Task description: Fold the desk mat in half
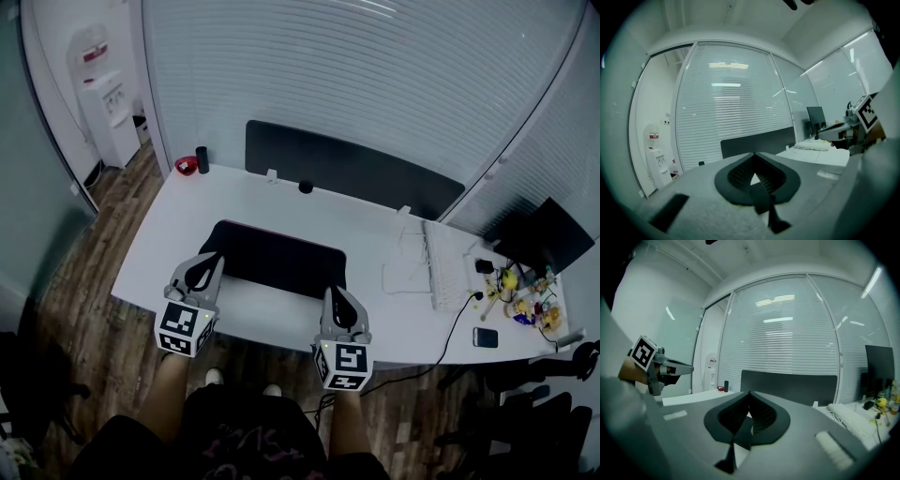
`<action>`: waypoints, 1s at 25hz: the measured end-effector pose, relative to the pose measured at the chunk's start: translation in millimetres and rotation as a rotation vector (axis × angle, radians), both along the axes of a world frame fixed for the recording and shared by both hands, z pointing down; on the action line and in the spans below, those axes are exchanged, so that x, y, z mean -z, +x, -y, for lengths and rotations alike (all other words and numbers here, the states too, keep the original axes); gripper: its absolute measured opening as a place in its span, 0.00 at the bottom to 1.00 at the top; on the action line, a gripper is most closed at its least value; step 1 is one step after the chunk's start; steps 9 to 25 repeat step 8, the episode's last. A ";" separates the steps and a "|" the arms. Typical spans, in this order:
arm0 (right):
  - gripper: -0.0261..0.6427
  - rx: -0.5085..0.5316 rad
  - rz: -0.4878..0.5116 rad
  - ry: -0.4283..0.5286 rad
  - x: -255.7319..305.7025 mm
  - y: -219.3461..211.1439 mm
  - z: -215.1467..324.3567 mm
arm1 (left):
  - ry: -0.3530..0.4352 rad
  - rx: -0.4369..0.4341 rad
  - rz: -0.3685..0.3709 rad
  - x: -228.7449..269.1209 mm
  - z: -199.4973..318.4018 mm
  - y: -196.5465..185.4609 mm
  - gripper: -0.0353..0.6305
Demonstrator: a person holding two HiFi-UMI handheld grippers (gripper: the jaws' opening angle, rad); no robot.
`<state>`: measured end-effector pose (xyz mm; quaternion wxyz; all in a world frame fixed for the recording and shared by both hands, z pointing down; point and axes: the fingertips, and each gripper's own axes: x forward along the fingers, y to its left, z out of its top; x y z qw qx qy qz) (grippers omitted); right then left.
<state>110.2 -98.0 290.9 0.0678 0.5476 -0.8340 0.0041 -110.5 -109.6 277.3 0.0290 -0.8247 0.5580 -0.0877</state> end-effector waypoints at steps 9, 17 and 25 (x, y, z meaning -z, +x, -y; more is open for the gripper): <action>0.05 0.003 0.004 -0.002 -2.0 8.0 3.0 | 0.014 -0.015 0.015 1.4 1.0 11.5 0.05; 0.05 0.003 0.004 -0.002 -2.0 8.0 3.0 | 0.014 -0.015 0.015 1.4 1.0 11.5 0.05; 0.05 0.003 0.004 -0.002 -2.0 8.0 3.0 | 0.014 -0.015 0.015 1.4 1.0 11.5 0.05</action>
